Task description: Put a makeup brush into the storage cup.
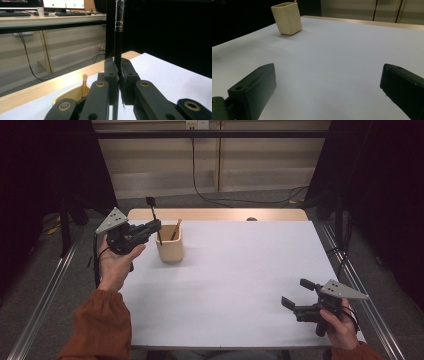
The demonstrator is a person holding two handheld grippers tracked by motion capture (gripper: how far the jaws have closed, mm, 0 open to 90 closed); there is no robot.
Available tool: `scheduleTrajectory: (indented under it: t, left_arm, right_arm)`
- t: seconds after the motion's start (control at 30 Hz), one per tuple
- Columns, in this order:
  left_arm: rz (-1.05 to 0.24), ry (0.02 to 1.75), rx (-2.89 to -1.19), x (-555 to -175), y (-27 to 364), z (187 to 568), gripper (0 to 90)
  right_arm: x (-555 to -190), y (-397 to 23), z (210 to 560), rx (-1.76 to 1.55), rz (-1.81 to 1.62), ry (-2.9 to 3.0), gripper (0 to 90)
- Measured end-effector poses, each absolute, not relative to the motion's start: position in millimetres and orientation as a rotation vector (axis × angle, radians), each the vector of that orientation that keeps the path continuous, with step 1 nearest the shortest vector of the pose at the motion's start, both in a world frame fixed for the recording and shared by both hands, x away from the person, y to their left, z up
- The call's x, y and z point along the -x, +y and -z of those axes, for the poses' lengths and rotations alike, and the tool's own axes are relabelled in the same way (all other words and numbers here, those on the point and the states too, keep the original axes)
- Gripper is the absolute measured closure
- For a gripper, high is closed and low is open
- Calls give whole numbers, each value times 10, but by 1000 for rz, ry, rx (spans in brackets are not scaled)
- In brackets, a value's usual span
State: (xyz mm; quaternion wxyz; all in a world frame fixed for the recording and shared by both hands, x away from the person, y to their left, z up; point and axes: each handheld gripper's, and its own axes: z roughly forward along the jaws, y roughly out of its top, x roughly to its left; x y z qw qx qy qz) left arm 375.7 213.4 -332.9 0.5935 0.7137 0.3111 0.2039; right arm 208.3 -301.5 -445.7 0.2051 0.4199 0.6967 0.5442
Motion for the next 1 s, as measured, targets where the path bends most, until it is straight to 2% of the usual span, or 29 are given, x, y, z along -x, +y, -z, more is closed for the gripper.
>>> scheduleTrajectory:
  t: [1.0]
  left_arm:
    - [-518,779,-1670,-4239,1996,3414,857]
  right_arm:
    - [-2088,-3013,4467,-1172,-1515,1947,0]
